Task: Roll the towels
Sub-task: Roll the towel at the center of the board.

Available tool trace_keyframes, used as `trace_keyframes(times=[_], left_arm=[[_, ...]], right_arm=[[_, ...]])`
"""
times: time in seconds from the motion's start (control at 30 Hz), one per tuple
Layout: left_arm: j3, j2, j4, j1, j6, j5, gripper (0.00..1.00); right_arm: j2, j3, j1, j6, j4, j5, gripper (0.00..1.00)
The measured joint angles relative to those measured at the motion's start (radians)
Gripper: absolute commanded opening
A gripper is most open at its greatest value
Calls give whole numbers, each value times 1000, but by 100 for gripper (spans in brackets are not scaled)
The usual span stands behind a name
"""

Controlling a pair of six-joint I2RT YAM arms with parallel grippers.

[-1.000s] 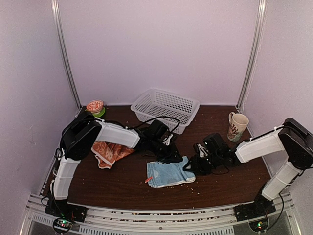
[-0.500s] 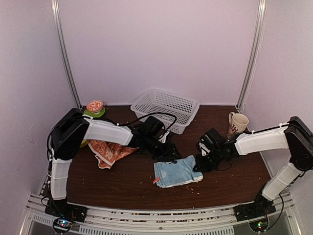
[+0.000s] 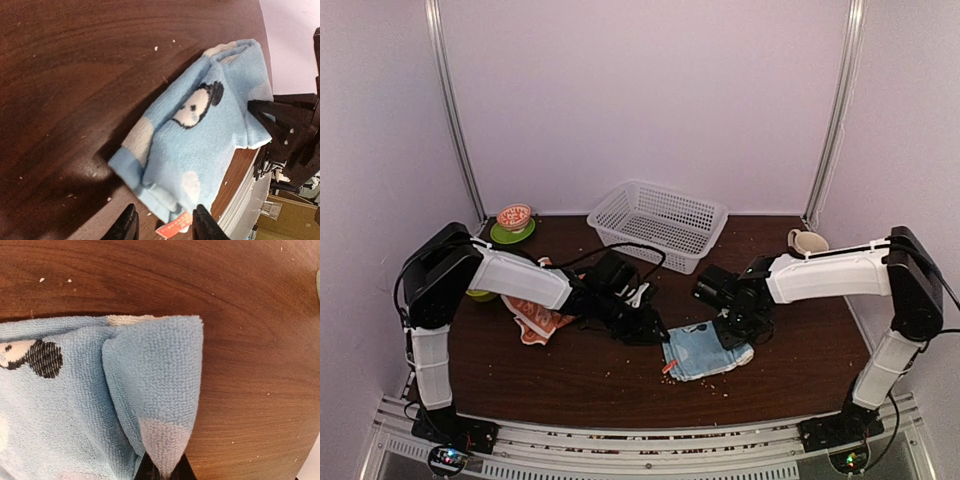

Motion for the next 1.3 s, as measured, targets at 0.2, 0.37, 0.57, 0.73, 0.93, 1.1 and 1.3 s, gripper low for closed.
trace_keyframes(times=[0.2,0.37,0.57,0.73,0.93,1.1,1.3], left_arm=[[0,0,43,0,0,2,38],[0,0,68,0,-2,11,37],[7,8,114,0,-15,39,36],[34,28,134,1,-33,64,35],[-30,-47,87,22,-16,50,35],[-66,-147,42,37,5,29,35],[16,-87,57,27,1,47,35]], right_arm=[[137,120,105,37,-91,123,0],[157,134,127,56,-113,148,0],[165,134,130,64,-115,153,0],[194,134,130,64,-117,171,0],[198,134,130,64,-118,181,0],[198,134,130,64,-117,182,0],[198,134,130,64,-117,182,0]])
